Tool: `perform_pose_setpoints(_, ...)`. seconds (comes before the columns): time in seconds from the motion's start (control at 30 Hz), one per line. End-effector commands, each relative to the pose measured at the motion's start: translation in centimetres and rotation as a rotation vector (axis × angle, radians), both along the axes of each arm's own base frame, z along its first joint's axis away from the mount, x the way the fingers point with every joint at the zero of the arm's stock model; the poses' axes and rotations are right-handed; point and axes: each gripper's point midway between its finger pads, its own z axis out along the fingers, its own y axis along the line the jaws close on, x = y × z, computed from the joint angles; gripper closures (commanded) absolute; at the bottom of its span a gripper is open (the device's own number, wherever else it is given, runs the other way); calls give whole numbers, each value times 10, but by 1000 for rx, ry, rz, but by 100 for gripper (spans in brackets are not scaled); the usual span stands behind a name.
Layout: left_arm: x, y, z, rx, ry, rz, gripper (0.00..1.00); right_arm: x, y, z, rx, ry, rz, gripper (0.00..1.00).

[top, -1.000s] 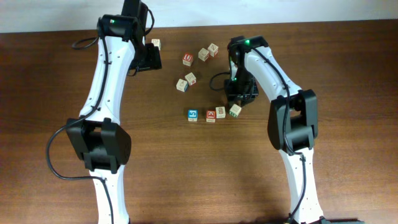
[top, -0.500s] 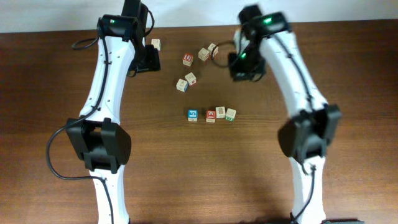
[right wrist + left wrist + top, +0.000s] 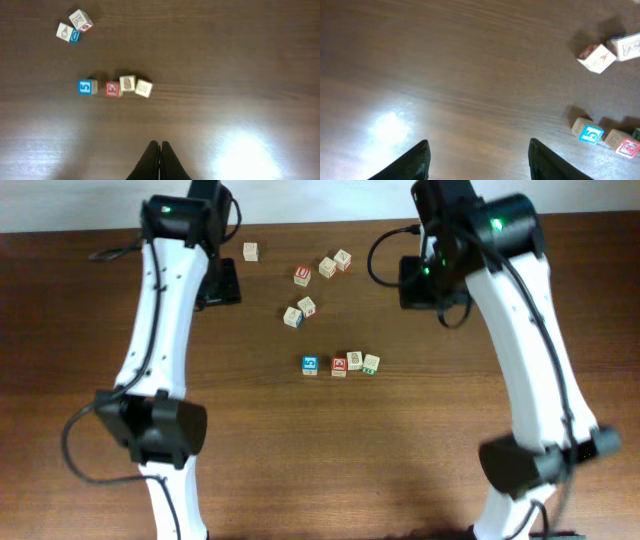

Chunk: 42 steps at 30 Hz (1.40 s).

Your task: Rotate 4 blocks

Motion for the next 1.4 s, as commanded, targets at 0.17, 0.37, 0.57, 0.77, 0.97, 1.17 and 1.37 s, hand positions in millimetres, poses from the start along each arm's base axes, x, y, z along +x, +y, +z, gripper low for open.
perform_pose_setpoints(0.17,-14,-18,1,47,-54,29,44,-11,31,-106,76,142,63,96)
perform_pose_setpoints(0.37,-13,-35,-28,1,-181,-3,46,8,54,-162,267,113,118,96)
perform_pose_setpoints(0.57,-27,-40,-49,-112,-370,-14,34,38,66,-190,289,53,124,95)
perform_pose_setpoints(0.77,-24,-43,-75,-141,-401,7,27,62,77,-219,335,41,42,95)
perform_pose_setpoints(0.97,-18,-46,-75,-159,-425,22,21,54,86,-242,325,101,-9,96)
perform_pose_setpoints(1.17,-18,-46,-75,-159,-424,21,13,42,84,-265,306,189,-61,96)
perform_pose_setpoints(1.37,-19,-46,-76,-157,-420,22,11,34,81,-268,298,225,-91,96)
